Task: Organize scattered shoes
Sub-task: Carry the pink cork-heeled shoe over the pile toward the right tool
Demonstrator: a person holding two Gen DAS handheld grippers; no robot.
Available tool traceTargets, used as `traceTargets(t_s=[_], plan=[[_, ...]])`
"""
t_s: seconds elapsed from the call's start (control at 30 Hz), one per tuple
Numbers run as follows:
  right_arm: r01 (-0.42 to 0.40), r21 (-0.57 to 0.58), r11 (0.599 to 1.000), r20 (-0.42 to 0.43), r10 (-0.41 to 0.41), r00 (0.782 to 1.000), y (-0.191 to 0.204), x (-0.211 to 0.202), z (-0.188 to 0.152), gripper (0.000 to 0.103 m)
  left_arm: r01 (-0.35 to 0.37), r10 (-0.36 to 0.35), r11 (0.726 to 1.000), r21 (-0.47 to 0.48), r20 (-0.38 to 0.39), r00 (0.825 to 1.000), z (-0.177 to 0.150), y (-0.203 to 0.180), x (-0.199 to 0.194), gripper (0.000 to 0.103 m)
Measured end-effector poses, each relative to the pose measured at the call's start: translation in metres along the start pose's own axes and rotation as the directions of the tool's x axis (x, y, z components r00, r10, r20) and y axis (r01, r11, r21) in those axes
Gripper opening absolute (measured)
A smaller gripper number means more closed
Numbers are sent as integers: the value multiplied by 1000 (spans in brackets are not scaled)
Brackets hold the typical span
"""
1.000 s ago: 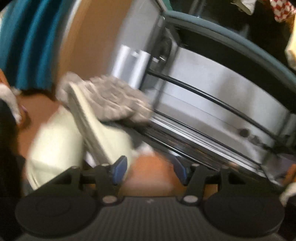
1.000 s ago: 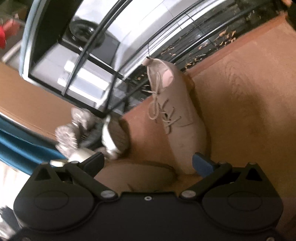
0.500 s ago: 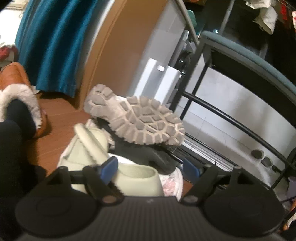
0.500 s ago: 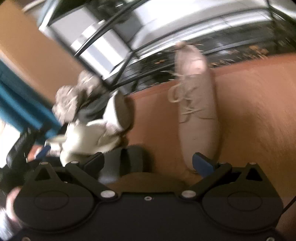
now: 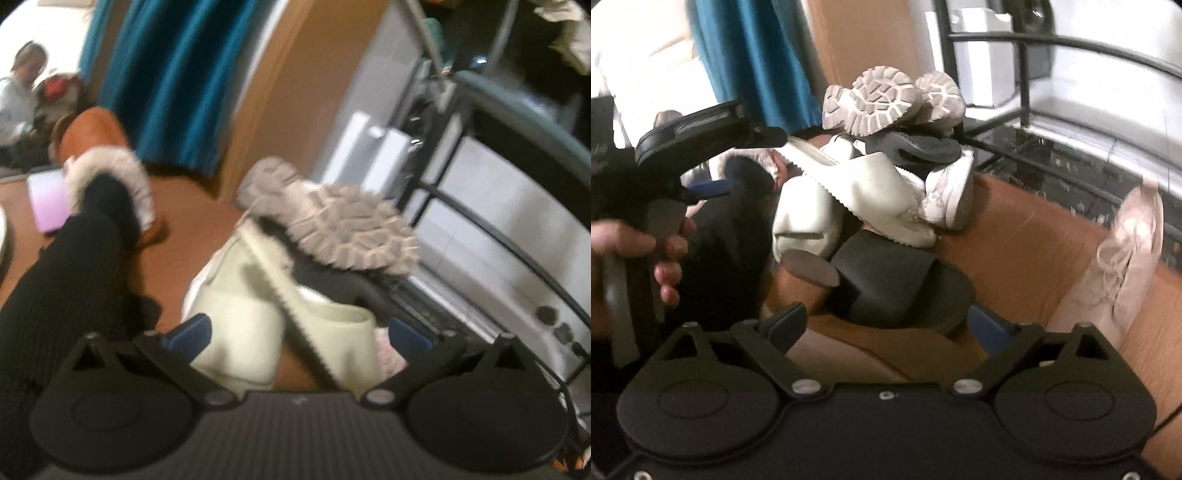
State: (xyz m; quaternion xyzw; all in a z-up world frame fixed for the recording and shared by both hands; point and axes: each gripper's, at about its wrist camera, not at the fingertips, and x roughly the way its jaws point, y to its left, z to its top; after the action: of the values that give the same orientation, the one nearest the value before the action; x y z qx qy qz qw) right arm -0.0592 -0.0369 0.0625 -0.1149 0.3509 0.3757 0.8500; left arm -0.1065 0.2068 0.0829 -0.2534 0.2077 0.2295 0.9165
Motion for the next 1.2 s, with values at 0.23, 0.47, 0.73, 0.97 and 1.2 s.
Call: traceTargets(t_s=[0.23,0.47,0.73,0.97,1.2], plan=[[26,-180,983,-23,-31,999,30,11,-6,89,-304,308,948,-97,25,951,9,12,-31,102],[51,162,985,-25,-48,999,-25,-20,3,90,-297,325,935,-195,131,937,21,29,-96,102],[-76,703,708,52,55,997,-90,-38,8,96,-246,248,967,-66,28,968,21,17,-87,102],[-46,173,984,-170,76,983,-18,-3,26,99,-126,120,991,-50,-118,986,20,9,-89,102],[-104,220,970,-81,125,989,-9,12,20,96,-67,53,997,-46,-261,964,2,17,-83,102]])
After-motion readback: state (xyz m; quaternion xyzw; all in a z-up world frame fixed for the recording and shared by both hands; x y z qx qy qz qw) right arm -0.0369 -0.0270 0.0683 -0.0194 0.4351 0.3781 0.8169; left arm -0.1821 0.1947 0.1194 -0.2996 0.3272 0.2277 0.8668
